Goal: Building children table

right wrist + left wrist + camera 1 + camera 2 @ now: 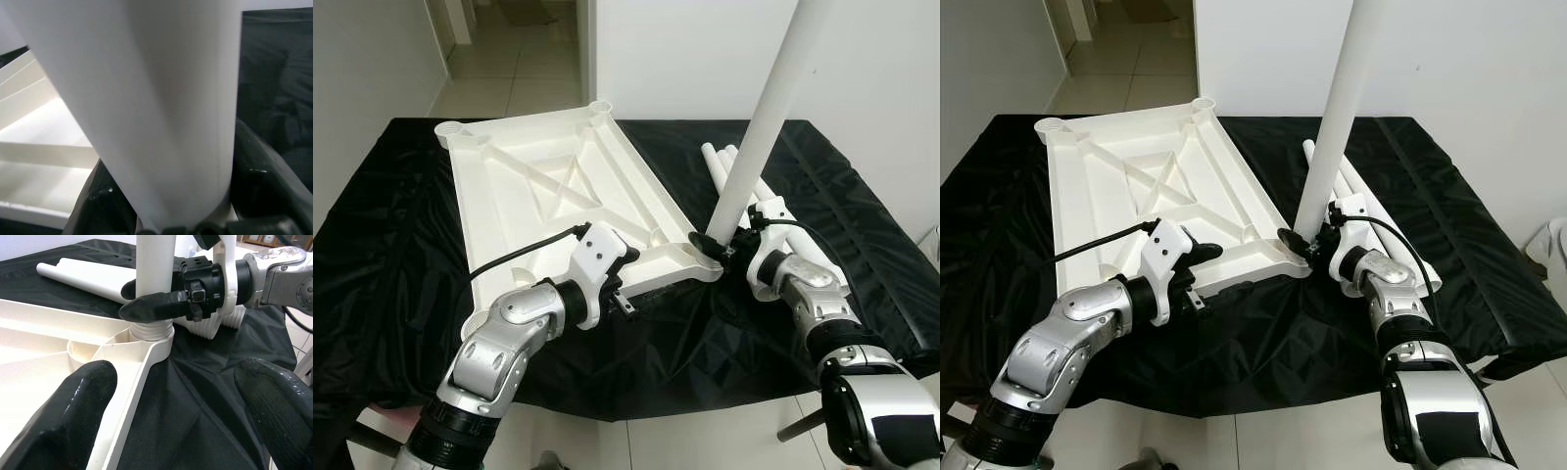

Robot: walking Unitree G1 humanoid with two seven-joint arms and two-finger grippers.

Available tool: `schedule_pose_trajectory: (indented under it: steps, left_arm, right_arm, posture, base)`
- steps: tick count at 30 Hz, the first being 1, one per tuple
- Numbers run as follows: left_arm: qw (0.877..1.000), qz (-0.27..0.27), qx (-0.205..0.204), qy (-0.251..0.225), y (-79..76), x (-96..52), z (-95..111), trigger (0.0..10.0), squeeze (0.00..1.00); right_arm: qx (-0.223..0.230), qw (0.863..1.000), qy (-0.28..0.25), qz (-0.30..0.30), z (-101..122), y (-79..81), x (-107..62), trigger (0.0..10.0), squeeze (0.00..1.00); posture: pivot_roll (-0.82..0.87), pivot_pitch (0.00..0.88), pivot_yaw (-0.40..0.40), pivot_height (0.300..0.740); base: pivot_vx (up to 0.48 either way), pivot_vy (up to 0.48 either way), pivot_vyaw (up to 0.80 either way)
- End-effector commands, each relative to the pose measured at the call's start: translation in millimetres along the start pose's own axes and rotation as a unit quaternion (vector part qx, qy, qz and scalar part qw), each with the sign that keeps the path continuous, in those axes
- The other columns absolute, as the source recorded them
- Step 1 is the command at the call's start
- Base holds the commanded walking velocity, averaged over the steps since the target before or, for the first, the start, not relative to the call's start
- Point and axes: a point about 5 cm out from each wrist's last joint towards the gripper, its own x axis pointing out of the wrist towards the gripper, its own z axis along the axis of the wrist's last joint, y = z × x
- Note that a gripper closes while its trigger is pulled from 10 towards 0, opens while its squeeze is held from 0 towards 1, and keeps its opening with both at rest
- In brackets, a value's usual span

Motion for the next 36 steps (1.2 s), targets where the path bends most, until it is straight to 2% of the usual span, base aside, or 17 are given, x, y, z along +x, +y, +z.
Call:
schedule_pose_trajectory:
  steps: [1, 2, 3, 10, 12, 13, 14, 15, 17, 19, 20, 23, 26, 32, 33, 35, 36]
  left_arm:
    - [1.000, 0.014, 0.000, 0.004, 1.4, -0.5, -0.1, 10.0, 0.00]
    - [1.000, 0.014, 0.000, 0.004, 1.4, -0.5, -0.1, 10.0, 0.00]
    - [1.000, 0.013, 0.000, 0.004, 0.7, -0.7, -0.5, 10.0, 0.00]
    - [1.000, 0.012, -0.001, 0.004, -0.4, -0.5, -1.1, 10.0, 0.00]
    - [1.000, 0.010, -0.001, 0.005, -1.6, -0.2, -1.6, 10.0, 0.00]
    - [1.000, 0.010, -0.001, 0.005, -1.6, -0.2, -1.6, 10.0, 0.00]
    - [1.000, 0.009, -0.002, 0.005, -2.1, 0.0, -2.0, 10.0, 0.00]
    - [1.000, 0.009, -0.002, 0.005, -2.1, 0.0, -2.0, 10.0, 0.00]
    - [1.000, 0.006, -0.002, 0.005, -3.0, 1.0, -2.4, 10.0, 0.00]
    - [1.000, 0.006, -0.002, 0.005, -3.0, 1.0, -2.4, 10.0, 0.00]
    - [1.000, 0.005, -0.002, 0.005, -3.4, 1.4, -2.5, 10.0, 0.00]
    - [1.000, 0.005, -0.002, 0.005, -3.4, 1.4, -2.5, 10.0, 0.00]
    - [1.000, 0.001, -0.003, 0.005, -5.2, 1.6, -3.2, 10.0, 0.00]
    - [1.000, -0.001, -0.002, 0.007, -5.6, 1.6, -3.9, 10.0, 0.00]
    - [1.000, -0.002, -0.002, 0.007, -5.6, 2.0, -3.8, 10.0, 0.00]
    - [1.000, -0.002, -0.002, 0.006, -5.7, 2.4, -3.4, 10.0, 0.00]
    - [1.000, -0.002, -0.002, 0.006, -5.7, 2.4, -3.4, 10.0, 0.00]
  right_arm:
    - [0.020, 0.999, 0.024, -0.037, -14.9, 2.5, -2.3, 10.0, 0.00]
    - [0.020, 0.999, 0.024, -0.037, -14.9, 2.5, -2.3, 10.0, 0.00]
    - [0.036, 0.994, 0.003, -0.107, -12.4, 6.9, 4.0, 10.0, 0.00]
    - [0.070, 0.981, -0.014, -0.178, -10.4, 13.7, 10.0, 10.0, 0.00]
    - [0.081, 0.967, -0.024, -0.242, -7.3, 18.6, 12.4, 10.0, 0.00]
    - [0.081, 0.967, -0.024, -0.242, -7.3, 18.6, 12.4, 10.0, 0.00]
    - [0.085, 0.956, -0.026, -0.281, -6.5, 22.2, 12.9, 10.0, 0.00]
    - [0.085, 0.956, -0.026, -0.281, -6.5, 22.2, 12.9, 10.0, 0.00]
    - [0.095, 0.932, -0.030, -0.349, -5.0, 32.6, 13.8, 10.0, 0.00]
    - [0.095, 0.932, -0.030, -0.349, -5.0, 32.6, 13.8, 10.0, 0.00]
    - [0.099, 0.924, -0.030, -0.368, -4.6, 37.1, 14.0, 10.0, 0.00]
    - [0.099, 0.924, -0.030, -0.368, -4.6, 37.1, 14.0, 10.0, 0.00]
    - [0.108, 0.913, -0.030, -0.391, -6.0, 49.2, 14.4, 10.0, 0.00]
    - [0.101, 0.918, -0.032, -0.382, -4.1, 47.1, 14.1, 10.0, 0.00]
    - [0.109, 0.922, -0.043, -0.370, -2.3, 47.5, 14.4, 10.0, 1.00]
    - [0.121, 0.931, -0.059, -0.340, 3.3, 51.8, 16.6, 10.0, 1.00]
    - [0.121, 0.931, -0.059, -0.340, 3.3, 51.8, 16.6, 10.0, 1.00]
  posture:
    - [-0.02, 0.020, 0.002, 0.740]
    - [-0.02, 0.020, 0.002, 0.740]
    - [-0.02, 0.019, -0.002, 0.740]
    - [-0.02, 0.013, -0.004, 0.740]
    - [-0.02, 0.007, -0.008, 0.740]
    - [-0.02, 0.007, -0.008, 0.740]
    - [-0.02, 0.005, -0.010, 0.740]
    - [-0.02, 0.005, -0.010, 0.740]
    - [-0.02, 0.000, -0.010, 0.740]
    - [-0.02, 0.000, -0.010, 0.740]
    - [-0.02, 0.000, -0.010, 0.740]
    - [-0.02, 0.000, -0.010, 0.740]
    - [-0.02, 0.000, -0.007, 0.740]
    - [-0.02, 0.000, -0.010, 0.740]
    - [-0.02, 0.000, -0.013, 0.740]
    - [-0.02, 0.000, -0.013, 0.740]
    - [-0.02, 0.000, -0.013, 0.740]
  base:
    - [0.000, 0.000, 0.00]
    - [0.000, 0.000, 0.00]
    - [0.000, 0.000, 0.00]
    - [0.000, 0.000, 0.00]
    - [0.000, 0.000, 0.00]
    - [0.000, 0.000, 0.00]
    - [0.000, 0.000, 0.00]
    - [0.000, 0.000, 0.00]
    - [0.000, 0.000, 0.00]
    - [0.000, 0.000, 0.00]
    - [0.000, 0.000, 0.00]
    - [0.000, 0.000, 0.00]
    - [0.000, 0.000, 0.00]
    - [0.000, 0.000, 0.00]
    - [0.000, 0.000, 0.00]
    - [0.000, 0.000, 0.00]
    - [0.000, 0.000, 0.00]
